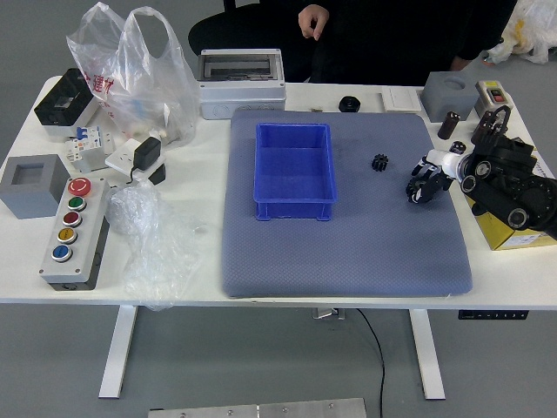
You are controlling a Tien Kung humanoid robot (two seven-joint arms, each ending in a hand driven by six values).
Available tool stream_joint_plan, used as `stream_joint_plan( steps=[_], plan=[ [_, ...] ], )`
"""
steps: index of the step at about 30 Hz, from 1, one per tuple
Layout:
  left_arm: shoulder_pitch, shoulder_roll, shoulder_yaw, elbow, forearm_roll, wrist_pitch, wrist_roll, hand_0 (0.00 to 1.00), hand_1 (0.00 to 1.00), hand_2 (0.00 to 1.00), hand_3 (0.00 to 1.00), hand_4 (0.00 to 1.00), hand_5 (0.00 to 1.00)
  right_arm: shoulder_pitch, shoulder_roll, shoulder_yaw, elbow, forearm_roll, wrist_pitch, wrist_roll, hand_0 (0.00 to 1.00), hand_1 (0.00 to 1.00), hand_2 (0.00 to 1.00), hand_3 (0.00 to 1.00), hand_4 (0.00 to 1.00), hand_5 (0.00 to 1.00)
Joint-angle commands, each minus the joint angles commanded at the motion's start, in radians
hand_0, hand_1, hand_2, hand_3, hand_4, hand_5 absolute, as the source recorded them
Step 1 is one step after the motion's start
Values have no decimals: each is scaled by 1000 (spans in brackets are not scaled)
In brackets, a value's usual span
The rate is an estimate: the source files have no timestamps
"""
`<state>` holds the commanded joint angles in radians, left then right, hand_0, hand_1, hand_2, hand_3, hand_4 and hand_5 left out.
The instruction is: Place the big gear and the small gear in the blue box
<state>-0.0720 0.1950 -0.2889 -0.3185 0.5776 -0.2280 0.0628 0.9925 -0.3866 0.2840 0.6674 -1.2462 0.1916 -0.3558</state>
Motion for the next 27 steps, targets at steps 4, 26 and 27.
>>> stream_joint_plan(
  steps=[4,26,27],
  plan=[
    [0,-1,0,0,-1,0,0,901,890,895,876,675,360,-3,2,0,1,-12,-17,-2,482,492,600,656,769,106],
    [-1,-1,-2,0,0,0,0,901,890,894,875,675,360,-21,15,-1,-6,-35,-43,-15,492,442,539,618,746,88],
    [-1,-1,-2,0,0,0,0,901,890,894,875,675,360,-22,15,-1,-6,-36,-43,-16,492,442,539,618,746,88]
  ],
)
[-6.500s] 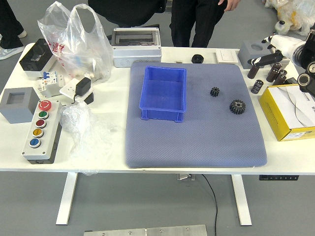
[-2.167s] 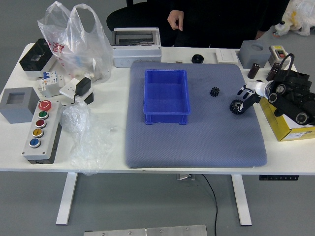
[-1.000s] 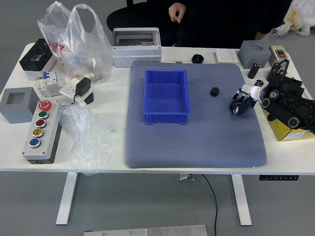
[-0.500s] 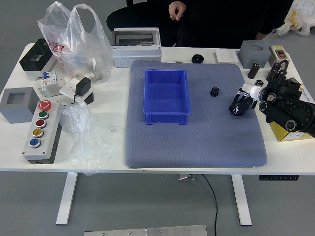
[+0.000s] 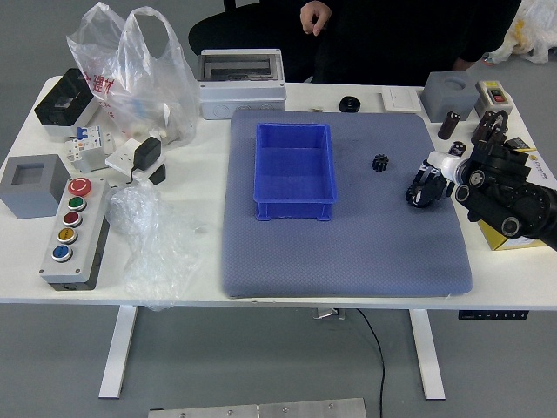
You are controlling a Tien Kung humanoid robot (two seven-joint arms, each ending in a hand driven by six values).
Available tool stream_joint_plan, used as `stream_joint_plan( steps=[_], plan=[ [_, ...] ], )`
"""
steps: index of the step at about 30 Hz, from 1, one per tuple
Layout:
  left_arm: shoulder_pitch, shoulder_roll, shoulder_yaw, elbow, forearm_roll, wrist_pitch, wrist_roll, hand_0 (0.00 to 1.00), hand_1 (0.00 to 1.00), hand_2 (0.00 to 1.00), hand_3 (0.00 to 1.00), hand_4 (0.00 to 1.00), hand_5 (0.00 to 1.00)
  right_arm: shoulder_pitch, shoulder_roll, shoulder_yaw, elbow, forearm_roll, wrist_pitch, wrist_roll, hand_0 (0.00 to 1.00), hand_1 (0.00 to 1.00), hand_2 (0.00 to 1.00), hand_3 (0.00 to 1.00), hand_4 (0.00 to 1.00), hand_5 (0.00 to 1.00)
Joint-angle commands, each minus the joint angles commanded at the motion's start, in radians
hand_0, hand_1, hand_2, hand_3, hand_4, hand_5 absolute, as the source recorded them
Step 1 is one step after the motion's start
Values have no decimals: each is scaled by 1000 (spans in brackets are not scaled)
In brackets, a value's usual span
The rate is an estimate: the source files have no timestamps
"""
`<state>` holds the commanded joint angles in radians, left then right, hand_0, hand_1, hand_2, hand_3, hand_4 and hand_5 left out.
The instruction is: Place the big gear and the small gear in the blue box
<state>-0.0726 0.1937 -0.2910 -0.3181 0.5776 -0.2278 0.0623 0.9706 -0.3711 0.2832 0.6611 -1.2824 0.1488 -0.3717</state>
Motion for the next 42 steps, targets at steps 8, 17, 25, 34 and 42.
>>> stream_joint_plan(
  steps=[8,17,25,34,42],
  plan=[
    [2,0,0,0,0,0,0,901,890,894,875,675,360,1,1,-1,-1,-4,-24,-1,500,421,518,604,711,43],
    [7,6,-4,0,1,1,0,901,890,893,874,675,361,26,-17,10,17,-19,-16,-21,499,345,436,563,653,17],
    [10,10,-8,1,2,1,-1,901,890,893,875,675,359,48,-39,13,40,-25,15,-48,487,344,427,556,653,12],
    [12,10,-8,1,2,1,-1,901,890,893,873,674,359,45,-43,9,42,-10,25,-50,482,344,427,559,648,5],
    [14,10,-7,2,1,0,-1,901,889,893,874,675,360,49,-46,19,41,1,60,-55,480,412,515,608,734,128]
  ],
)
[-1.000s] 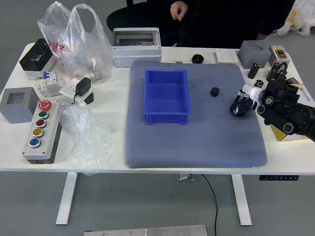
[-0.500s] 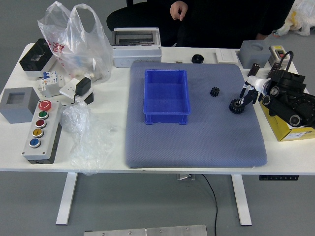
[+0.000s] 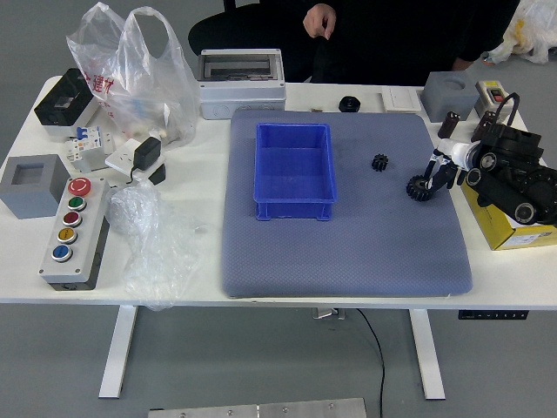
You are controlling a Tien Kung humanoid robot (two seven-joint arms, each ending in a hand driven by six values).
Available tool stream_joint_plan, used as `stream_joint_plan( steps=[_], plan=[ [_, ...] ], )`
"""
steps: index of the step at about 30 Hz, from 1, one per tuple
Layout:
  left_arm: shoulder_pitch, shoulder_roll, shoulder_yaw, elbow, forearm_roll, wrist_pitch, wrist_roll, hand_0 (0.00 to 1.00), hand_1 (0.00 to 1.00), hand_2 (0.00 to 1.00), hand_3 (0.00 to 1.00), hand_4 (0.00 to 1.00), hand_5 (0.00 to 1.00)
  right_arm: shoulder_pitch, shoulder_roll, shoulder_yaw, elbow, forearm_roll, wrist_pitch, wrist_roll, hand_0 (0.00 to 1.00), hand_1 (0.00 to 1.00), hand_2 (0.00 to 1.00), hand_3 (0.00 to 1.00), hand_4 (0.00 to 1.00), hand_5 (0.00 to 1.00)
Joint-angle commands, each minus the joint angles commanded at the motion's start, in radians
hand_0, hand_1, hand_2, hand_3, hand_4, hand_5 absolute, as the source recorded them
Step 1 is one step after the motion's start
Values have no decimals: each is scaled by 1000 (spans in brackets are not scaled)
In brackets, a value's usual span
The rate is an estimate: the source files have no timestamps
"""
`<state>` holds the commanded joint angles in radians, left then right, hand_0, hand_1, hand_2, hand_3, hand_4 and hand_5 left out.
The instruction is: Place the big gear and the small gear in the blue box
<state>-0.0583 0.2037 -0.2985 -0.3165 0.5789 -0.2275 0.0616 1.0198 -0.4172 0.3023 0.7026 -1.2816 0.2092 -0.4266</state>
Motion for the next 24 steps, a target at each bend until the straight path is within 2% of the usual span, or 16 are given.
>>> stream_joint_plan(
  steps=[4,5,10,11,16,17,22,23,24],
  plan=[
    [-1,-1,-1,0,0,0,0,901,889,893,874,675,360,7,-3,0,1,4,18,-4,480,412,515,608,734,128],
    [-1,-1,-1,0,0,0,0,901,889,893,874,673,359,11,-5,0,1,4,23,-5,441,474,588,649,832,233],
    [-2,0,-2,0,0,0,0,901,889,893,874,673,359,33,-13,-4,4,6,46,-16,441,474,588,649,832,233],
    [-2,0,-2,0,0,0,0,901,890,893,874,673,358,37,-14,-4,4,6,50,-17,482,495,599,665,851,254],
    [-2,1,-2,0,0,0,0,901,890,893,874,673,358,58,-20,1,8,6,74,-31,482,495,599,665,851,254],
    [-2,1,-2,0,0,0,0,901,889,893,873,672,357,60,-21,2,8,6,76,-32,539,538,643,691,858,265],
    [-2,2,-3,0,0,0,-1,901,889,893,873,672,357,66,-21,5,9,9,92,-36,539,538,643,691,858,265],
    [-2,2,-3,0,0,0,-1,901,890,893,873,672,357,66,-21,5,9,9,94,-37,635,621,711,773,862,272],
    [-2,1,-2,0,0,0,-1,901,890,893,873,672,357,67,-20,6,8,11,99,-37,635,621,711,773,862,272]
  ],
)
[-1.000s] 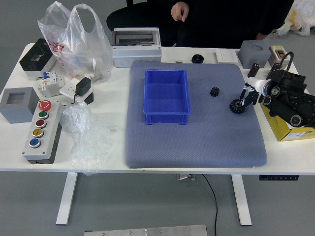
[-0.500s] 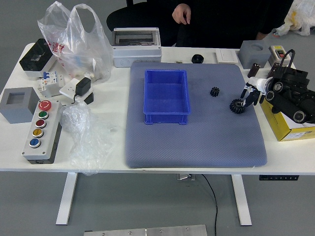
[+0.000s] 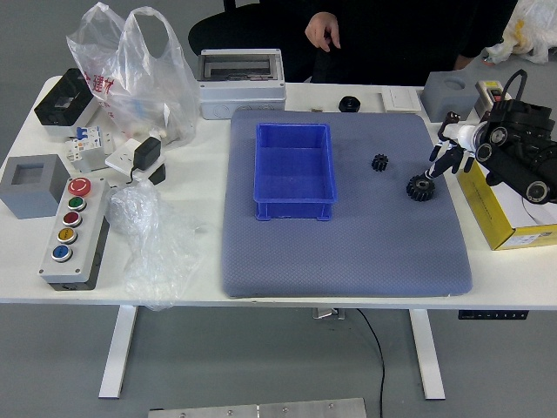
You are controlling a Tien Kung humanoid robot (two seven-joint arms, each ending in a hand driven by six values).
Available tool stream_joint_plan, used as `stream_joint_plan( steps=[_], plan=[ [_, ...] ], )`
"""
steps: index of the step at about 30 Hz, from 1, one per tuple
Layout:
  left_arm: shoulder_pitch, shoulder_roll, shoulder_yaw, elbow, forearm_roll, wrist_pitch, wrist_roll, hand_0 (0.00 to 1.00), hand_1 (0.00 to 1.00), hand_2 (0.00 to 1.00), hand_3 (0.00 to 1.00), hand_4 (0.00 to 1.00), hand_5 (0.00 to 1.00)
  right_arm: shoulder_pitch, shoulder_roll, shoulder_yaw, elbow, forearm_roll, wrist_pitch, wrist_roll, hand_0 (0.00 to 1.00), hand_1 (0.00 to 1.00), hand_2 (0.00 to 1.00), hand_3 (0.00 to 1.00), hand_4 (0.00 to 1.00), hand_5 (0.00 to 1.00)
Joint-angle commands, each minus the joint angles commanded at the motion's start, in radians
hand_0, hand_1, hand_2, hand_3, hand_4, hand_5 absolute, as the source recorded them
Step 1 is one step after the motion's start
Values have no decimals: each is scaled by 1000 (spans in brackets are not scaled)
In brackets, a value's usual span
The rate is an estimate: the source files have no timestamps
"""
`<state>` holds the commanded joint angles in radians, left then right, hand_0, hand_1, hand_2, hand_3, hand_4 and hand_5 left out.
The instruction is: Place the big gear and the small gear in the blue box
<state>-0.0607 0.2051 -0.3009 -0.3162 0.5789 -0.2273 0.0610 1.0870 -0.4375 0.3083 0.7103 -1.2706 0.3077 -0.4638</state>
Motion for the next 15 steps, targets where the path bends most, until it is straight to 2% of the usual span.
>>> stream_joint_plan(
  steps=[4,5,10,11,15],
  plan=[
    [0,0,1,0,0,0,0,901,890,893,873,672,357,0,3,5,-3,3,12,-1,635,621,711,773,862,272],
    [-1,-1,1,0,0,0,0,901,889,893,873,672,357,0,4,6,-3,4,15,0,692,676,782,832,866,273],
    [-2,-3,2,0,0,0,0,901,889,893,873,672,357,-4,10,11,-9,6,18,5,692,676,782,832,866,273],
    [-2,-3,3,0,0,0,0,901,888,893,873,672,356,-6,11,14,-10,4,16,6,750,722,850,916,882,285],
    [-1,-5,5,0,-1,0,0,901,888,893,873,672,356,-12,18,21,-15,-12,4,13,750,722,850,916,882,285]
  ],
)
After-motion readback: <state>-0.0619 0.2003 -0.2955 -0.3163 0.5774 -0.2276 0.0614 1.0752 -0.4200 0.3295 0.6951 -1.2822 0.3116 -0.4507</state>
